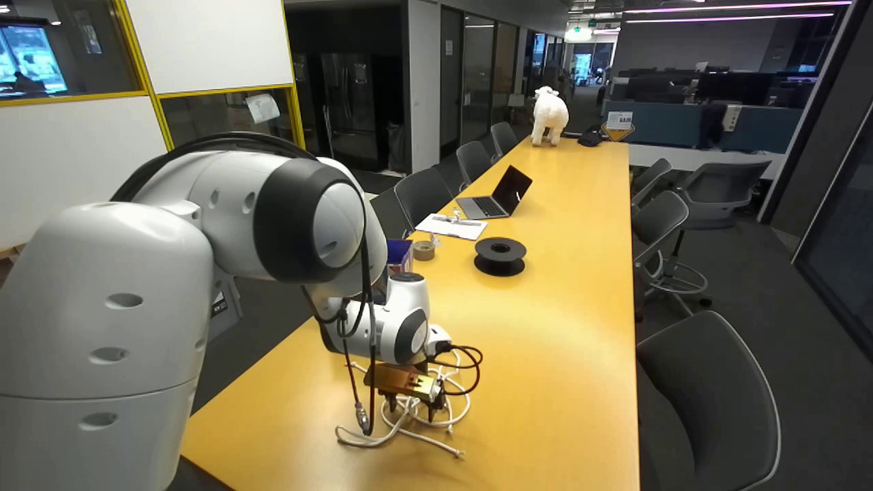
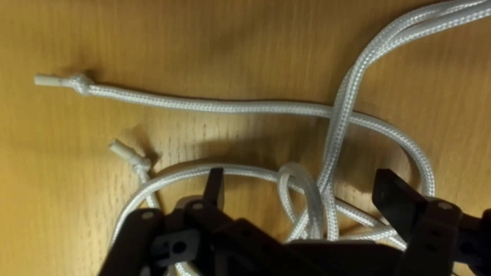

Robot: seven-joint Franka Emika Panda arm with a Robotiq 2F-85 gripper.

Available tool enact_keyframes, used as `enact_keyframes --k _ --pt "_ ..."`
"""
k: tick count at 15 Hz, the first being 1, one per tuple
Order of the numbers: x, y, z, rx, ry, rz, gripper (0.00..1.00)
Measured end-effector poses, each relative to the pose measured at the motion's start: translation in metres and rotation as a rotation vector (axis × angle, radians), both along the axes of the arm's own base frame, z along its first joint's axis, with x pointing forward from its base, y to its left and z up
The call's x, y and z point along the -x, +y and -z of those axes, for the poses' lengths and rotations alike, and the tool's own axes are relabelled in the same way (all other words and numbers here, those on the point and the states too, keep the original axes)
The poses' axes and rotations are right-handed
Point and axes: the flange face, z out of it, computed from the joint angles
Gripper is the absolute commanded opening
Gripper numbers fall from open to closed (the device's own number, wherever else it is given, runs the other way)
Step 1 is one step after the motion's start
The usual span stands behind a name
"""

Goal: Put the ropes into the box.

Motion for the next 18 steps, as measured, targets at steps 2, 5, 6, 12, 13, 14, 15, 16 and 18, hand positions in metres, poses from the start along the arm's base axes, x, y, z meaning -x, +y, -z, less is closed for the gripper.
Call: enact_keyframes --k 2,5,6,12,13,14,15,16,18 --pt "-0.0008 0.0004 -0.0003 -0.023 0.004 0.005 1.00" --pt "-0.0008 0.0027 0.0000 -0.042 0.009 0.006 1.00" --pt "-0.0007 0.0036 0.0001 -0.045 0.009 0.005 1.00" --pt "-0.0006 0.0072 0.0006 -0.051 0.012 -0.005 1.00" --pt "-0.0006 0.0074 0.0007 -0.052 0.012 -0.006 1.00" --pt "-0.0006 0.0074 0.0007 -0.052 0.012 -0.007 1.00" --pt "-0.0005 0.0075 0.0007 -0.052 0.013 -0.007 0.75" --pt "-0.0005 0.0075 0.0007 -0.052 0.013 -0.008 0.74" --pt "-0.0006 0.0075 0.0007 -0.052 0.013 -0.013 0.58"
